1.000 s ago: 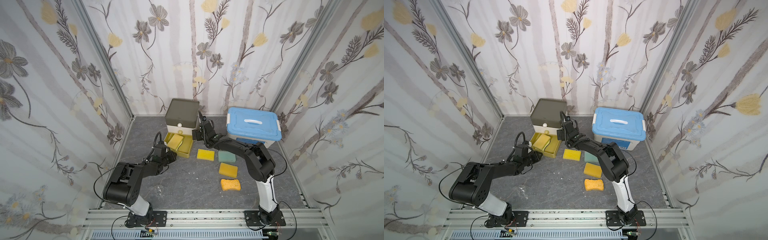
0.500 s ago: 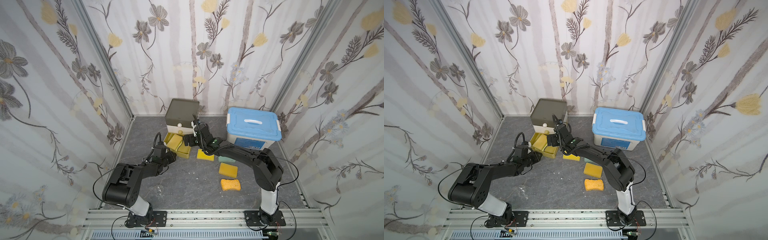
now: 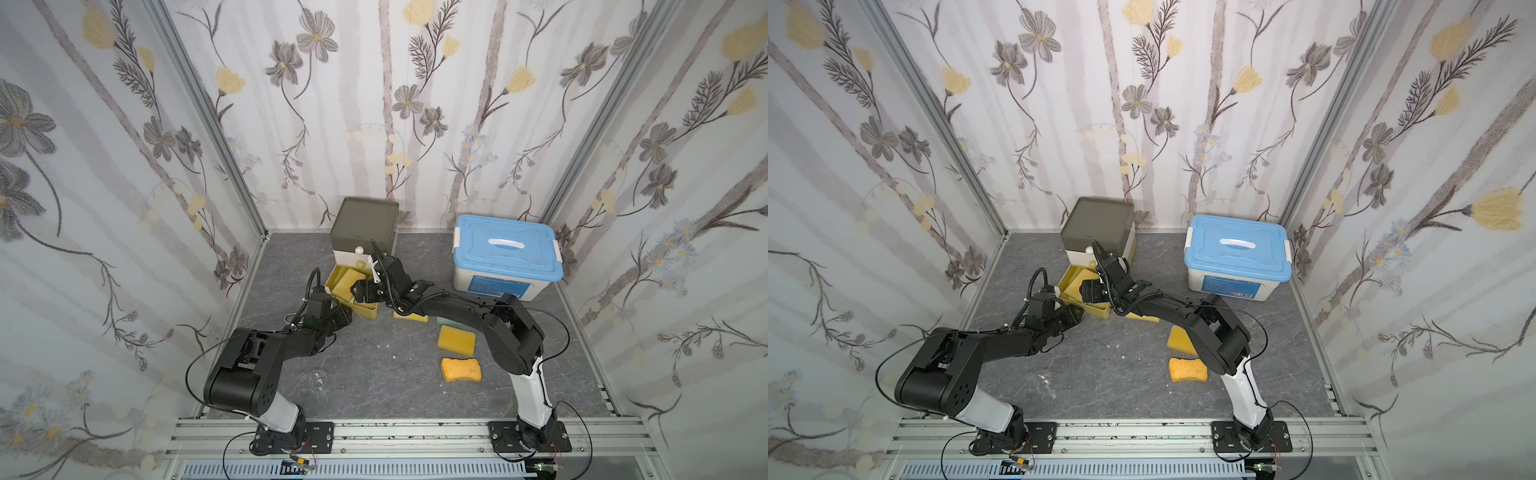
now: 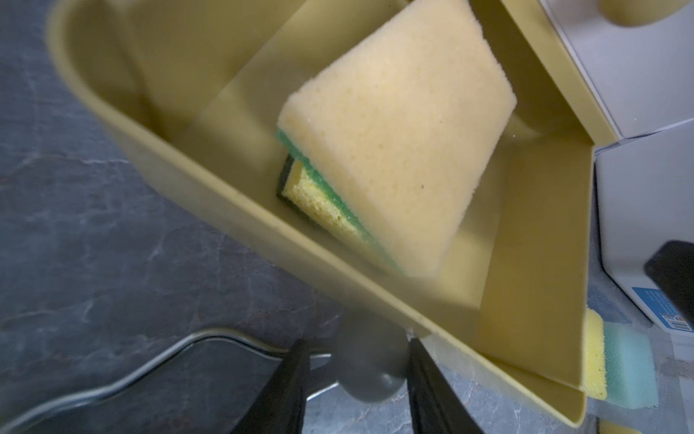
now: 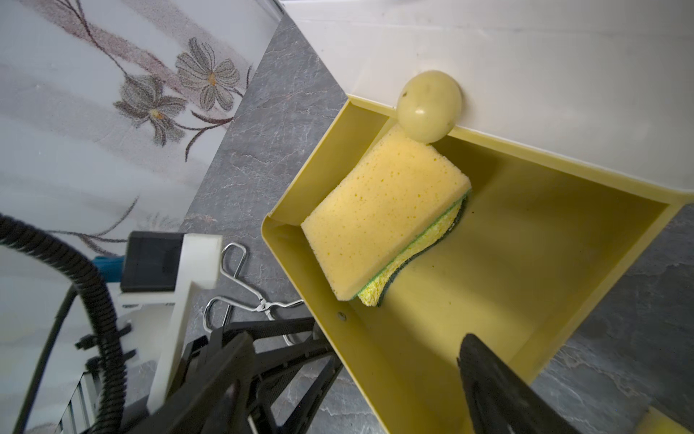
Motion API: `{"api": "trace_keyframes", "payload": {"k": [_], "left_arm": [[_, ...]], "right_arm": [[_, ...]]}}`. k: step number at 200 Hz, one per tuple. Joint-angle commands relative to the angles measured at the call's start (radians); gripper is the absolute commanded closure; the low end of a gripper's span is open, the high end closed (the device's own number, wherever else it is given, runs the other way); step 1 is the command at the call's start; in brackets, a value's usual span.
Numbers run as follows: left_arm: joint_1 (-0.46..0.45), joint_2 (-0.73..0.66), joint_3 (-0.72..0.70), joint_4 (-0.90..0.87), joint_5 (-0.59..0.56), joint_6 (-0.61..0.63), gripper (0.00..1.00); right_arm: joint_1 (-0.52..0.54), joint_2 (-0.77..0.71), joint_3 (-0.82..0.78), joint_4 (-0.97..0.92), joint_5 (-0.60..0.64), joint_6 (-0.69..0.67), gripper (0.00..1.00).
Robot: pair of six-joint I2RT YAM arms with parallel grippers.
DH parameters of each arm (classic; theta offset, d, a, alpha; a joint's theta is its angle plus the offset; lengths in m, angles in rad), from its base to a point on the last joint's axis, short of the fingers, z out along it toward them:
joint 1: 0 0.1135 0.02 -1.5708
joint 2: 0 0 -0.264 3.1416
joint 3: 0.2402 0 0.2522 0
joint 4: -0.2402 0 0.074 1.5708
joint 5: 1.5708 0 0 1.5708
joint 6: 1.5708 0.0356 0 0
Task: Take the sponge out of the drawer
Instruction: Open the drawer in the storage box, then pick up the sponge from the drawer.
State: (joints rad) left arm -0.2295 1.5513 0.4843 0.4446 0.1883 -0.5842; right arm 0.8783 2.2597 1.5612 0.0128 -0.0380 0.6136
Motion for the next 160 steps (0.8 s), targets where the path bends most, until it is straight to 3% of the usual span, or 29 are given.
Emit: {"api": "trace_keyframes", "payload": {"k": [1, 102, 128, 160], "left_arm": [[0.000, -0.005, -0.012, 0.060, 0.004, -0.011, 0.56], [-0.002, -0.162, -0.147, 0.186, -0.023, -0.031, 0.54], [-0.004, -0.281, -0.200, 0.181, -0.061, -0.037, 0.54], [-0.011, -0.502, -0.240, 0.053, -0.132, -0.015, 0.53]], "right_arm": [[0.005, 0.032, 0.034, 0.037, 0.054, 0.040, 0.15], [0.030, 0.173, 0.202, -0.068, 0.167, 0.058, 0.26], [0.037, 0.210, 0.241, -0.105, 0.175, 0.078, 0.31], [0.046, 0.225, 0.240, -0.078, 0.181, 0.104, 0.34]]}}
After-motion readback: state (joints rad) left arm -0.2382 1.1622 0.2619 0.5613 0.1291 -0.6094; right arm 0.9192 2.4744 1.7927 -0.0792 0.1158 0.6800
